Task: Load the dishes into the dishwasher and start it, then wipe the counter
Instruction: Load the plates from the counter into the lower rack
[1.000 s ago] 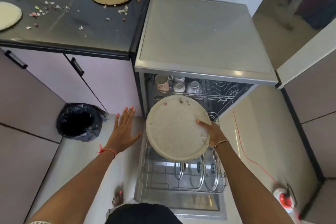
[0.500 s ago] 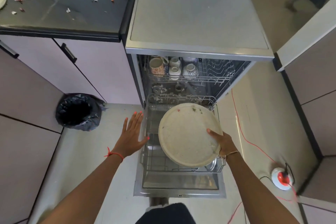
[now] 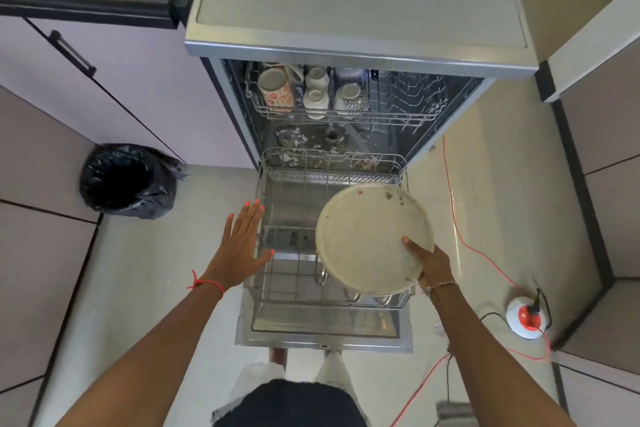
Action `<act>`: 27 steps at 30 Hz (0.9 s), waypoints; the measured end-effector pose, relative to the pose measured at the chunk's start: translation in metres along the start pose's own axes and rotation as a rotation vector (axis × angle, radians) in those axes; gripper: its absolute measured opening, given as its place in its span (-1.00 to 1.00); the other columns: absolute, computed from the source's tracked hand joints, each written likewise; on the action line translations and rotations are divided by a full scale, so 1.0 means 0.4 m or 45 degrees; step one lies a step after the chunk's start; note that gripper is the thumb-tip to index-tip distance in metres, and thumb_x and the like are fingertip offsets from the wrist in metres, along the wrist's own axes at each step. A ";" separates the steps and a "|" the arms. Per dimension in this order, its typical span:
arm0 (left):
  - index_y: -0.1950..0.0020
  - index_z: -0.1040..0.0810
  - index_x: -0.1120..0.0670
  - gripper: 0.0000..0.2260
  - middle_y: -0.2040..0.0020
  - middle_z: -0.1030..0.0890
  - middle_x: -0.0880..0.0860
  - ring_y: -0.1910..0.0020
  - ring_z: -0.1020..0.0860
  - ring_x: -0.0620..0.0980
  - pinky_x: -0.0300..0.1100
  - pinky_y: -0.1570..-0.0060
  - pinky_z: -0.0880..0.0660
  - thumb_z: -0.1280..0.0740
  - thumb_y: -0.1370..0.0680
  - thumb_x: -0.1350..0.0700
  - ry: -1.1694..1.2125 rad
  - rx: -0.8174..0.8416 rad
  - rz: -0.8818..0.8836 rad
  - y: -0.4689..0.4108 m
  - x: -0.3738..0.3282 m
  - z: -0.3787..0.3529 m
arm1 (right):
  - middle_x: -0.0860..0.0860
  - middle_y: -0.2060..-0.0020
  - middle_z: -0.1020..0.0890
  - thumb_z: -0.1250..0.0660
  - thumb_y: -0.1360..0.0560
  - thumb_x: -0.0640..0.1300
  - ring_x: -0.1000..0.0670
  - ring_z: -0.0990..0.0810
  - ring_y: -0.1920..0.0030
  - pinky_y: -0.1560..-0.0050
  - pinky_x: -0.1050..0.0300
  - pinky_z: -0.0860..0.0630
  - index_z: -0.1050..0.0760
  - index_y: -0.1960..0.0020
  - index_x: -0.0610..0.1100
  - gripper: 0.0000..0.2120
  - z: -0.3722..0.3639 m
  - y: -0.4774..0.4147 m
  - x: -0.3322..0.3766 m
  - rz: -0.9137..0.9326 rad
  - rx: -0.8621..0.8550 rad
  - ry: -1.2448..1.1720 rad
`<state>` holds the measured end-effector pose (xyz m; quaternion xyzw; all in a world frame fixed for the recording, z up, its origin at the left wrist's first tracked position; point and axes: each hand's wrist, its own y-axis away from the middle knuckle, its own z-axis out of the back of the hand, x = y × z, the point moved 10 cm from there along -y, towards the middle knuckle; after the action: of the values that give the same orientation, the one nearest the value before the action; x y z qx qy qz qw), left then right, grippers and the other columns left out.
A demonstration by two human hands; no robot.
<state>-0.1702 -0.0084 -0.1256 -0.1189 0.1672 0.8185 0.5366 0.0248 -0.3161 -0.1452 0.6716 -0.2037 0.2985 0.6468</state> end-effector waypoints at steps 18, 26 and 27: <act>-0.54 0.02 0.14 -0.23 -0.55 0.08 0.06 -0.52 0.18 0.02 0.03 -0.45 0.20 -0.35 -0.50 -0.06 0.036 0.174 0.176 -0.273 0.168 -0.396 | 0.05 0.46 -0.48 -0.42 -0.35 -0.34 0.05 -0.37 0.42 0.37 0.23 -0.36 -0.52 0.14 -0.22 -0.87 0.053 -0.587 0.150 0.458 -0.416 0.231; -0.52 0.00 0.24 -0.24 -0.54 0.07 0.13 -0.51 0.17 0.03 -0.11 -0.42 0.33 -0.32 -0.52 -0.06 -0.079 0.259 0.261 -0.280 0.329 -0.518 | -0.06 0.28 -0.48 -0.42 -0.32 -0.28 0.01 -0.36 0.31 0.36 0.23 -0.34 -0.58 0.10 -0.28 -0.84 0.028 -0.733 0.166 0.582 -0.444 0.485; -0.52 0.00 0.25 -0.23 -0.54 0.08 0.14 -0.51 0.17 0.04 -0.02 -0.44 0.26 -0.36 -0.51 -0.01 -0.071 0.281 0.280 -0.280 0.341 -0.529 | -0.05 0.30 -0.47 -0.42 -0.30 -0.25 0.00 -0.35 0.33 0.37 0.24 -0.32 -0.57 0.14 -0.26 -0.85 0.019 -0.741 0.171 0.601 -0.430 0.523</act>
<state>-0.1181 0.0623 -0.3870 -0.0175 0.2530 0.8520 0.4581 0.2719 -0.2921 -0.3212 0.4156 -0.2655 0.5306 0.6894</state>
